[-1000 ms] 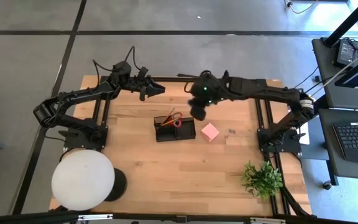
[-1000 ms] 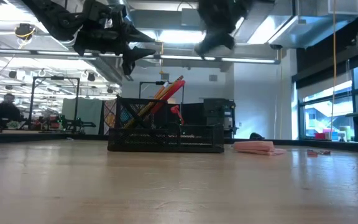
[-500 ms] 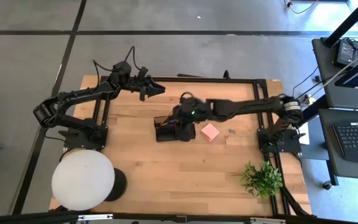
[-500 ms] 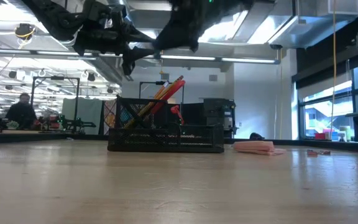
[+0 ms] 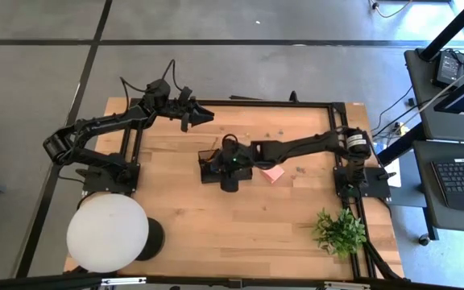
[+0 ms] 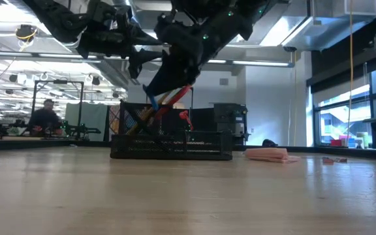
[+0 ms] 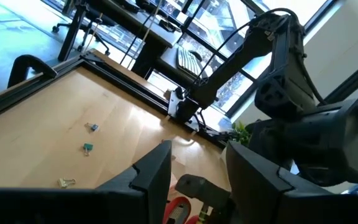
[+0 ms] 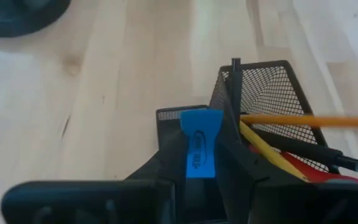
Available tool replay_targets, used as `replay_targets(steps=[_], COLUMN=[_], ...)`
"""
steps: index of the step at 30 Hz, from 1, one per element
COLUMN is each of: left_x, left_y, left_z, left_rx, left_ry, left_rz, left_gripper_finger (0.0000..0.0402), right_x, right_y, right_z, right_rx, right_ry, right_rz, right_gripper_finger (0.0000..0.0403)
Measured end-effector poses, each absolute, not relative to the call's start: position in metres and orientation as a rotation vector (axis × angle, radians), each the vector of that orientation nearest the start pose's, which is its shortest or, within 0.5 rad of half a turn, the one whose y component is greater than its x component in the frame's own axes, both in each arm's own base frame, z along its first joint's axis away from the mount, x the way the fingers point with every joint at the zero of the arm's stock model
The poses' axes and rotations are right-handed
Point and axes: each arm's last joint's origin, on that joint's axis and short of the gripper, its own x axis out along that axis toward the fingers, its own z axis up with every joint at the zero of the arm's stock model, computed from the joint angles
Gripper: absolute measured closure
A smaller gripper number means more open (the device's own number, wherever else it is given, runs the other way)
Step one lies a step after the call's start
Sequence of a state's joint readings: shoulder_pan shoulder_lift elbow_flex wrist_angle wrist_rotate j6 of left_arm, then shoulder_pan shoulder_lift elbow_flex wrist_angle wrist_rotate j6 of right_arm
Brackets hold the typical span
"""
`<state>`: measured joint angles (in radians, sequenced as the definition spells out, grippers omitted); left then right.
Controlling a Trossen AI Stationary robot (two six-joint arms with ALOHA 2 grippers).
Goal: Pick and place office supplies into organizer
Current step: Put the blue eraser into the desk organizer
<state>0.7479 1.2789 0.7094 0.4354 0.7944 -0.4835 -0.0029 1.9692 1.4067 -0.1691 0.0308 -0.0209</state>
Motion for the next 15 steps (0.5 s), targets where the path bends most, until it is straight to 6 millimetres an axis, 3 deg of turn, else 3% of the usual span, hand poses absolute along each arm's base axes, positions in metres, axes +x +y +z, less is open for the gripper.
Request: replay_targets(steps=[15], left_x=[0.2119], left_y=[0.1685], left_z=[0.263], left_rx=[-0.577], left_ry=[0.106], left_rz=[-0.022], left_gripper_finger=[0.0255], right_x=[0.4347], right_y=[-0.0015], right_z=[0.2019], right_rx=[-0.061], right_ry=[0.734], right_rz=[-0.048], right_gripper_finger=[0.0328])
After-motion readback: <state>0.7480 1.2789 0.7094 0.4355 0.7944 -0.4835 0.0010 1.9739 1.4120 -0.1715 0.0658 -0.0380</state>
